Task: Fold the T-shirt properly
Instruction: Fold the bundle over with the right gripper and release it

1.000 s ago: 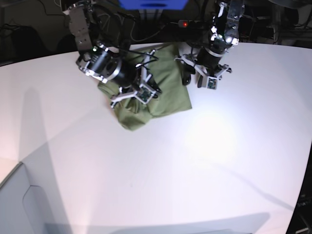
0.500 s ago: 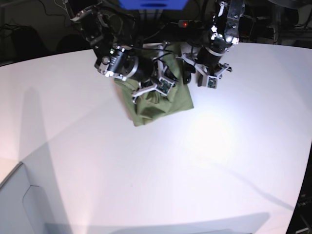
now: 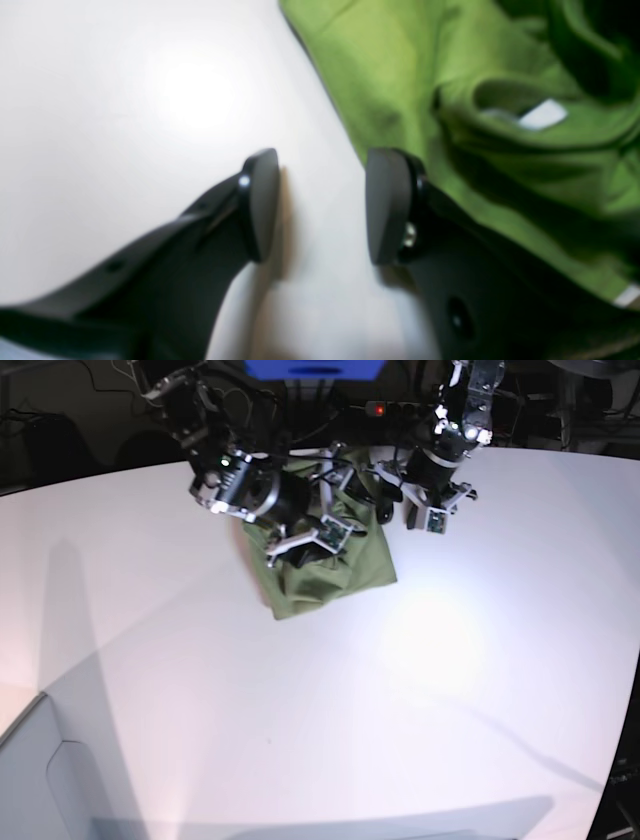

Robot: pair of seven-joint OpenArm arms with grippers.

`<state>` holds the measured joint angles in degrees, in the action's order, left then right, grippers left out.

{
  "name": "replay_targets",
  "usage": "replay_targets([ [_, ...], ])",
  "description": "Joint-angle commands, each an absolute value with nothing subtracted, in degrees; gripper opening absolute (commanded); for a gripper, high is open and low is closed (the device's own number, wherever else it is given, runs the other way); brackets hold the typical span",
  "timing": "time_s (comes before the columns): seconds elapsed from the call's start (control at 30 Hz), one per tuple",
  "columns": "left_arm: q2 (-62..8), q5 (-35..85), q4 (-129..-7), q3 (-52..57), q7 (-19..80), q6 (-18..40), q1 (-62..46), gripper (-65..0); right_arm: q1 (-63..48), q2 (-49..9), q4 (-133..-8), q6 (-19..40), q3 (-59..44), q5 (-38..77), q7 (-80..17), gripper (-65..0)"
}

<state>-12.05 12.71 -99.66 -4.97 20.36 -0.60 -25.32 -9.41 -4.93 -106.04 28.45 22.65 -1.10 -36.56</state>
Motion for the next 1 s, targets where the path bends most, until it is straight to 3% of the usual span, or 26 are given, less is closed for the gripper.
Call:
replay_targets([
  [0.0,-12.4,13.0,-101.8,-3.5,18.9,-0.5,-26.2,-37.4,-9.5,-5.1,-109.2,29.1,21.0,-0.2,-34.9,-14.7],
  [0.27,-12.3,13.0,-106.5,6.1,18.9,-0.3,-30.5,-37.4,-11.6,-5.2,-114.4,29.1,10.9,-0.1,-35.4,-17.2],
  [0.67,-12.0,13.1,-106.6,11.5,18.9,-0.2,-31.6,-37.4,-13.8,-5.3,-106.7,29.2,10.8,-0.2,-34.9,-20.0],
  [0.73,-11.8,13.1,-106.6,11.5,18.9,-0.3,-31.6,-37.4,-14.1,-5.2,-106.4,29.3,10.9,-0.1,-34.9,-24.7],
  [0.8,-11.7,13.1,-106.6,11.5,18.9,-0.3,-31.6,-37.4,-14.8,-5.2,-106.4,29.3,11.6,-0.1,-34.9,-33.8],
  [0.97,-11.7,13.1,-106.6,11.6,18.9,-0.4,-31.4,-37.4,-15.4,-5.3,-106.8,29.3,13.7,-0.2,-34.9,-65.0],
])
